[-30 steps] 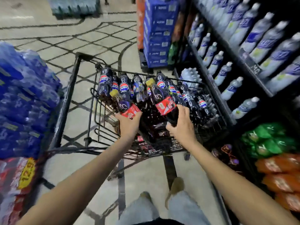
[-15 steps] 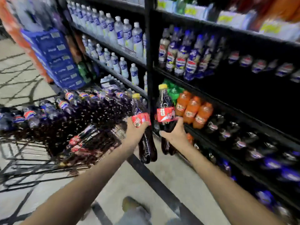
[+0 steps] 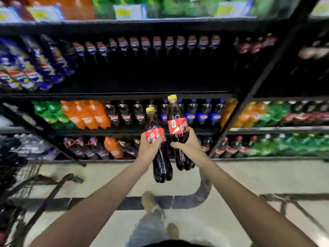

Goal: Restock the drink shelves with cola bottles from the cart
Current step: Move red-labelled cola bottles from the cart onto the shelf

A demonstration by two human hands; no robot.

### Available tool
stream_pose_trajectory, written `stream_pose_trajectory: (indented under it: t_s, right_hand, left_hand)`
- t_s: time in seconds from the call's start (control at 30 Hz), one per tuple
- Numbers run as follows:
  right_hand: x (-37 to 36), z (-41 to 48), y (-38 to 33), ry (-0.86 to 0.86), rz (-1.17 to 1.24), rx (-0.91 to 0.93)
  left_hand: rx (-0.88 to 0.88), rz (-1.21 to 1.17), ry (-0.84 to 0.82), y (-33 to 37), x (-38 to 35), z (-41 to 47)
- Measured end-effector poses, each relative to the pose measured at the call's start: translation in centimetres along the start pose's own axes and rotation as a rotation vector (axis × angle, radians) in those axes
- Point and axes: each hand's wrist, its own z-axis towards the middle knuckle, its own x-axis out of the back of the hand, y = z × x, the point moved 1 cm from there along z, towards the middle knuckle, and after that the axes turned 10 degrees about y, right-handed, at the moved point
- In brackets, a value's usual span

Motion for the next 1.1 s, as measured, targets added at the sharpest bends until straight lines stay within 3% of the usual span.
stream_pose_trajectory:
  t_s: [0.27,0.57,0.83,1.1]
  right_hand:
    - [18.9,2.4,4.9,0.328,0.076,-0.052]
    - [37.0,6.3,7.0,0.445,0.019,-0.118]
    - [44.4,12.6,6.4,0.422,0.036,-0.090]
    - [47.7,22.3,4.0,0.245,0.050,0.017]
  left_hand:
    - [-0.086,0.143,-0.373,1.9,-21.3,-3.1]
    - [-0.037,0.167,-0.522,5.6,-41.4,-6.6]
    - [-0.037,0.151,-0.495,11.0,-49.9,-5.4]
    - [-0.062,0.150,-0.245,15.6,-54.2,-1.3]
